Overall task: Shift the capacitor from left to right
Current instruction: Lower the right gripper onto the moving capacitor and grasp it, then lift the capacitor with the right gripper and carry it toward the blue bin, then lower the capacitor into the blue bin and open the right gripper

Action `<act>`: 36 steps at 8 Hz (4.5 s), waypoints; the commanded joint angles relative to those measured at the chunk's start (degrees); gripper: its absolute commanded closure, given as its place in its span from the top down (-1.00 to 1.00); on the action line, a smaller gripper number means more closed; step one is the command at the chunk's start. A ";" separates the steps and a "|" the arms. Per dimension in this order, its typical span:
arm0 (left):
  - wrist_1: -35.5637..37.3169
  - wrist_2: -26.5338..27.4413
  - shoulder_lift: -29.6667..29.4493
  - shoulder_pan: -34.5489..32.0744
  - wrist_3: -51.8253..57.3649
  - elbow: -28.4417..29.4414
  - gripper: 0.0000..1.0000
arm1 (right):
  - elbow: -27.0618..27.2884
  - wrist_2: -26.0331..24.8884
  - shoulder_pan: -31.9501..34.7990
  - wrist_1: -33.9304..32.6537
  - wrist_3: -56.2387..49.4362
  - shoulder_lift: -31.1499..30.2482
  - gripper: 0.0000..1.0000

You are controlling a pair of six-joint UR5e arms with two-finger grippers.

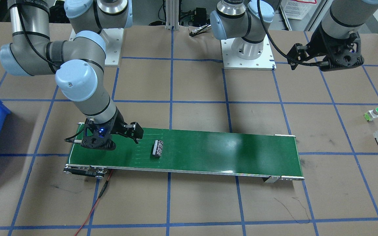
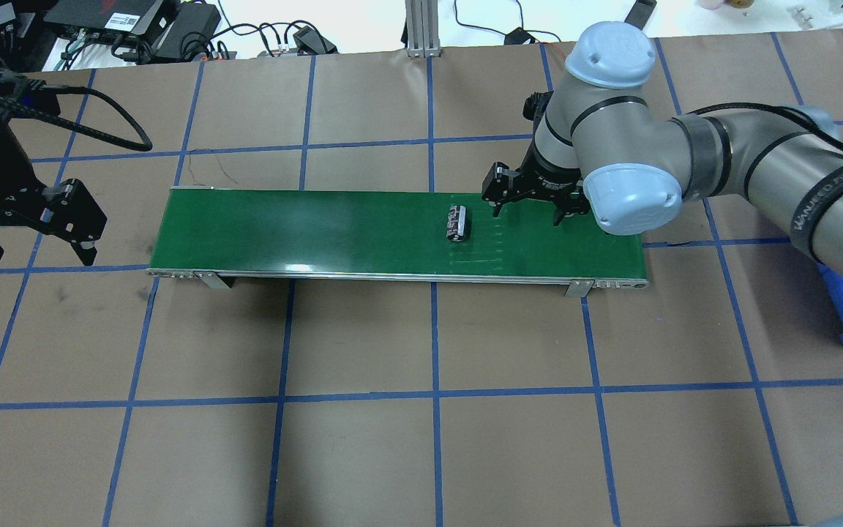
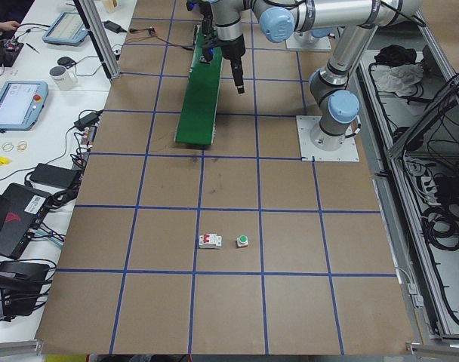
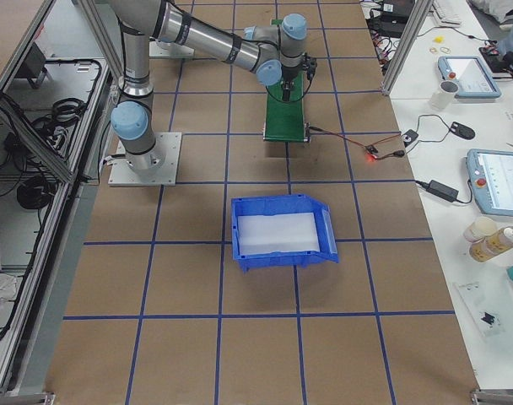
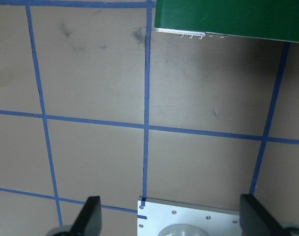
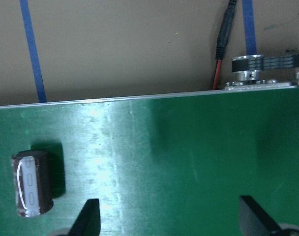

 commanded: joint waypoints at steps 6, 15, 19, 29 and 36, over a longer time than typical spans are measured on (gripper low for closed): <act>1.93 0.75 -0.42 0.00 0.33 -0.11 1.00 | -0.61 -3.36 2.54 -2.67 3.09 3.67 0.96; 1.93 0.93 -0.42 0.00 0.42 -0.11 1.00 | -2.27 -12.69 -2.80 3.39 -12.79 1.49 -1.00; 1.93 0.92 -0.42 0.00 0.33 -0.02 1.00 | -10.45 -12.70 -15.02 17.63 -31.67 -6.07 -1.00; 7.91 -0.04 -1.12 -0.09 0.42 -0.28 1.00 | -9.50 -11.29 -50.89 0.06 -82.96 10.34 -1.00; 8.09 0.13 -2.52 0.00 0.07 -0.72 1.00 | -8.43 -7.19 -50.03 8.34 -74.81 0.03 1.00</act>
